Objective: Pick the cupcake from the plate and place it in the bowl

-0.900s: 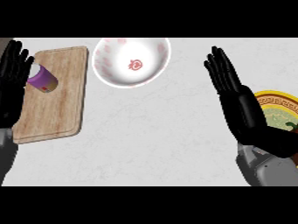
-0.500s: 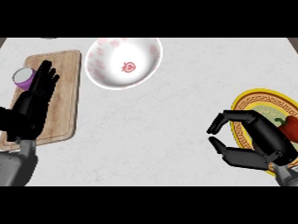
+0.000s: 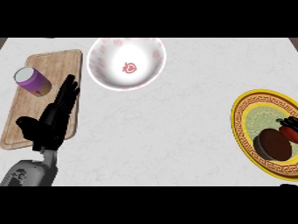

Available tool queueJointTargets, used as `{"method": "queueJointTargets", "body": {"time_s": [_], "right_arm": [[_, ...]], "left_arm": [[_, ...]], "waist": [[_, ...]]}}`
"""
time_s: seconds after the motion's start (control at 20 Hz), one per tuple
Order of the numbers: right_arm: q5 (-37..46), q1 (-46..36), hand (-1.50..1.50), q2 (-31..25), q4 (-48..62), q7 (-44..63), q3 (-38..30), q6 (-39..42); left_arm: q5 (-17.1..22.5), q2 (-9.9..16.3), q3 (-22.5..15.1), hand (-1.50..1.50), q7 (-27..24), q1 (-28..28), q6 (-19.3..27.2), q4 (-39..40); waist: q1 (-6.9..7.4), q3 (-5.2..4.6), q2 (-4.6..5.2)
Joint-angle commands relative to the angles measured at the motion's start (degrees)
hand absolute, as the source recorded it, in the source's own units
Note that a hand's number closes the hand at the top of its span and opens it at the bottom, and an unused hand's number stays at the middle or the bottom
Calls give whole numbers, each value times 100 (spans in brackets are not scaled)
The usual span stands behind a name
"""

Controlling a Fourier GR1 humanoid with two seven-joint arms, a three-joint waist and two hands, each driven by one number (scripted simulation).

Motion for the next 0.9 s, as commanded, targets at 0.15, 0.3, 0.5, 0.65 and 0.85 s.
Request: {"method": "queueJointTargets", "body": {"time_s": [0.15,0.3,0.5,0.65,0.85], "right_arm": [[-161,588,-150,-889,-121,-12,-1422,293],[-197,763,-150,-1098,-844,941,-1572,28],[-625,502,-150,-1526,-756,1775,-1790,614],[-436,279,-150,-1800,-409,2209,-1520,837],[-198,165,-150,-1946,-458,2763,-1283,1056]], "left_arm": [[-46,-106,6,0,-19,-17,-171,48],[-132,-116,-52,0,14,220,-148,-169],[-232,-247,-44,0,-13,259,-105,-189],[-342,-359,-246,0,28,316,-97,-287],[-335,-336,-23,0,20,-31,-207,92]], "waist": [[121,-18,3],[141,-22,-5],[200,-19,5],[256,-17,12],[215,-17,18]]}}
